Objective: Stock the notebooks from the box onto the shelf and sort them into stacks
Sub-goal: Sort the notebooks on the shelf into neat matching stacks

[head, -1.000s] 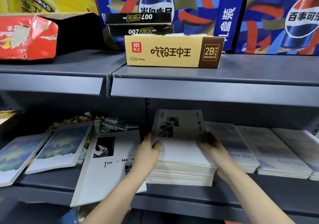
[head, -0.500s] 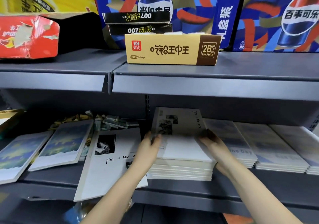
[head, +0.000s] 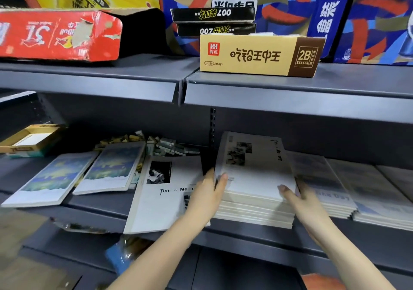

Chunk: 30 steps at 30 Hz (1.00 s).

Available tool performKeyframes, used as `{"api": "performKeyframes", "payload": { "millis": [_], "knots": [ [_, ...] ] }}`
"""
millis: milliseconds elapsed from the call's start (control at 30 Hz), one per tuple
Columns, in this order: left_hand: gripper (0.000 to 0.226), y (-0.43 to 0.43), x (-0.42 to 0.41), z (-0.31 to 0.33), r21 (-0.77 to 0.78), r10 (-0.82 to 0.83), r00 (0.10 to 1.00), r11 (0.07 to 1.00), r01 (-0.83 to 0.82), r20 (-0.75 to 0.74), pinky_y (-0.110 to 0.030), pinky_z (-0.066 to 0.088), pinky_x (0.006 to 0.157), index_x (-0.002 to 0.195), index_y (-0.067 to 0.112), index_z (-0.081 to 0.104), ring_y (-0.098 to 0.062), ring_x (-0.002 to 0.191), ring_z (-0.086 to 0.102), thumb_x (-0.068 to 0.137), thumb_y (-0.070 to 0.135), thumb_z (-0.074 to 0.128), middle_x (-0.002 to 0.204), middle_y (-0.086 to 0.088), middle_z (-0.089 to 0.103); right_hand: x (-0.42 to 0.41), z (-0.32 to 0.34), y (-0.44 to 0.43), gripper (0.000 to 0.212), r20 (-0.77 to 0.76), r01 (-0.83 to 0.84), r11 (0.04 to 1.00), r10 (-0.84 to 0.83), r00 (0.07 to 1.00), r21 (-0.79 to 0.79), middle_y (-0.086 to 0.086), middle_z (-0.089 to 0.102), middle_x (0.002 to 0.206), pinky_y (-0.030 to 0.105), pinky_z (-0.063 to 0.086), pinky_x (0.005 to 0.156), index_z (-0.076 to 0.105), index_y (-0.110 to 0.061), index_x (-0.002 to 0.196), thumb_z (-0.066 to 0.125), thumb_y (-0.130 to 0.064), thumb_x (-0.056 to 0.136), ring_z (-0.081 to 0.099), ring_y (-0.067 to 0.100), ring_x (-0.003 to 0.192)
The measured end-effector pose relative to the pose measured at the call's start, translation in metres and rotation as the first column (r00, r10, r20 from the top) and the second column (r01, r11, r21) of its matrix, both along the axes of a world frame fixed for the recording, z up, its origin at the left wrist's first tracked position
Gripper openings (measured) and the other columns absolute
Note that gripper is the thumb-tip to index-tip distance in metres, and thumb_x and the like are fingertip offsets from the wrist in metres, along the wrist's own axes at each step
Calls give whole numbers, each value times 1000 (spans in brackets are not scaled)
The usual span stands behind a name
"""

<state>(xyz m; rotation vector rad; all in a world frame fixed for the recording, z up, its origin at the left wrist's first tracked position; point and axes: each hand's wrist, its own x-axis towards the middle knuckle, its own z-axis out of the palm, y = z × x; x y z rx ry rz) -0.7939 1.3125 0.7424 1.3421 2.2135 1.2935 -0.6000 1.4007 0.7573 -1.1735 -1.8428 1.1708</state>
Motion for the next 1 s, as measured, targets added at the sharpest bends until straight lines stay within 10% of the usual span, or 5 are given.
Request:
{"api": "performKeyframes", "payload": {
  "millis": [400, 500, 667, 1000],
  "knots": [
    [51, -22, -11, 2, -111, -41, 997, 993, 34, -62, -33, 49, 81, 121, 16, 56, -25, 95, 61, 96, 52, 27, 103, -7, 66, -27, 22, -5, 20, 220, 151, 953, -212, 952, 264, 20, 60, 104, 43, 38, 88, 55, -11, 93, 56, -25, 79, 51, 39, 104],
    [43, -37, -22, 1, -91, -12, 992, 996, 1, -127, -28, 46, 69, 115, 19, 59, -20, 77, 62, 98, 46, 30, 92, -5, 66, -36, 22, -6, 42, 301, 142, 903, -278, 912, 405, 22, 55, 123, 40, 31, 97, 54, -5, 123, 57, -14, 82, 44, 40, 117],
    [40, -63, -55, -4, -148, 75, 989, 985, -94, -127, -33, 47, 92, 126, 24, 55, -17, 112, 57, 97, 45, 35, 120, 1, 63, -50, 31, -17, 36, 446, 78, 811, -396, 803, 579, 21, 55, 120, 45, 37, 93, 54, -9, 119, 55, -21, 85, 46, 41, 109],
    [77, -64, -33, -1, -143, -185, 973, 968, 204, 135, -31, 33, 110, 150, 30, 15, -10, 135, 35, 87, 49, 55, 150, 5, 33, -50, 14, 20, 39, 615, -57, 912, -226, 756, 406, 25, 59, 110, 37, 38, 78, 56, 0, 115, 46, -29, 92, 53, 39, 103]
  ]
}}
